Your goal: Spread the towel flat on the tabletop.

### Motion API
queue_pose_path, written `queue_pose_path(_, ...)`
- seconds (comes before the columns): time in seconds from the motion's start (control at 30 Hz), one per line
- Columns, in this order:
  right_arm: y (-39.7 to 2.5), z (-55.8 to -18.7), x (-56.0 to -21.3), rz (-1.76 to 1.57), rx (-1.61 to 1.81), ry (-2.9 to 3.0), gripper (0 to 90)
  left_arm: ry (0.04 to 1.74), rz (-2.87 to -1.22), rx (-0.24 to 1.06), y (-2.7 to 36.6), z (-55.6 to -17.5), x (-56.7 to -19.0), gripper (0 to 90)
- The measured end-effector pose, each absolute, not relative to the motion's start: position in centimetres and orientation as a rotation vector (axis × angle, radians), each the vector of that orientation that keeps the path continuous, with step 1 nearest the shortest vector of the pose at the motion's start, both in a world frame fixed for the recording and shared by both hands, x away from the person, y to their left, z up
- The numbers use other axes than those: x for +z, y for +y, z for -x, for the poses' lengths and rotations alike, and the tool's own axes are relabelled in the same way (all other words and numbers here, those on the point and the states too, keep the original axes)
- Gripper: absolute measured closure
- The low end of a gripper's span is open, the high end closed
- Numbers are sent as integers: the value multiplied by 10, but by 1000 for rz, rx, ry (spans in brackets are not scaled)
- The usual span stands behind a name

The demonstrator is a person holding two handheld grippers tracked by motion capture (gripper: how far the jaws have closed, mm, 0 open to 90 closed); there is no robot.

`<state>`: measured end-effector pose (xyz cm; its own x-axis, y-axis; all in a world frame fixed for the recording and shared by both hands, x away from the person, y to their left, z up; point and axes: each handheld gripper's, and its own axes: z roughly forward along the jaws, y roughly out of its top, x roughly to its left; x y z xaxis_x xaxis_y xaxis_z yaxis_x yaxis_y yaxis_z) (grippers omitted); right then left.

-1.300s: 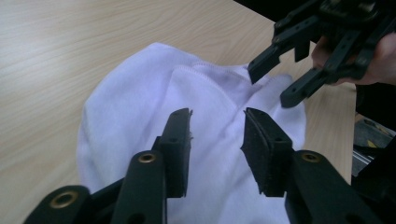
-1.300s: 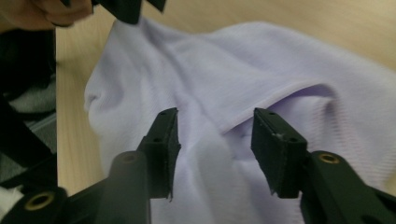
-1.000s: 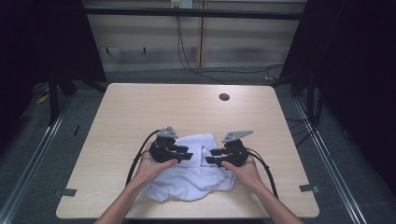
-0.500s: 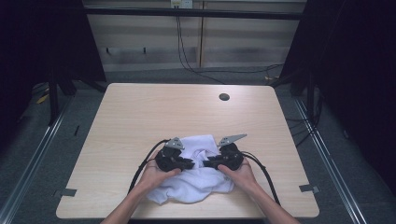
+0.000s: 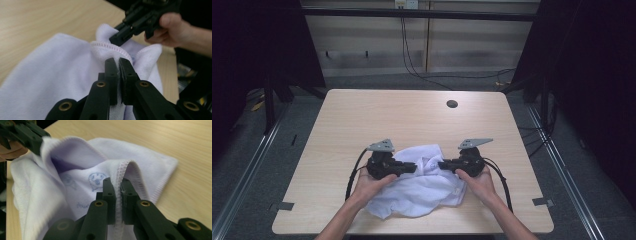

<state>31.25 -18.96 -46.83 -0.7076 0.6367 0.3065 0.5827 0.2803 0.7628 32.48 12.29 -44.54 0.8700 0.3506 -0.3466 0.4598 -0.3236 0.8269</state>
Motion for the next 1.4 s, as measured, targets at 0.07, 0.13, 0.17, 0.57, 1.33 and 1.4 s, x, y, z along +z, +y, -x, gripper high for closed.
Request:
queue_pose_path(0.07,-201,-314,-464,-1231,1460,2428,845,640,-1908,-83,139,-329,-439,869)
queue_pose_path(0.13,-210,-315,-456,-1226,1487,2391,845,668,-1873,-56,150,-331,-434,871)
queue_pose_path(0.17,-215,-316,-451,-1227,1488,2366,846,671,-1866,-43,156,-332,-431,871)
queue_pose_path(0.57,-241,-336,-381,-1278,1600,2061,858,750,-1682,192,203,-348,-361,876)
queue_pose_path(1.33,-248,-437,-227,-1196,1572,1854,861,676,-1550,405,207,-394,-231,877)
queue_pose_path(1.4,-253,-432,-214,-1132,1615,1821,861,635,-1566,420,206,-385,-225,877)
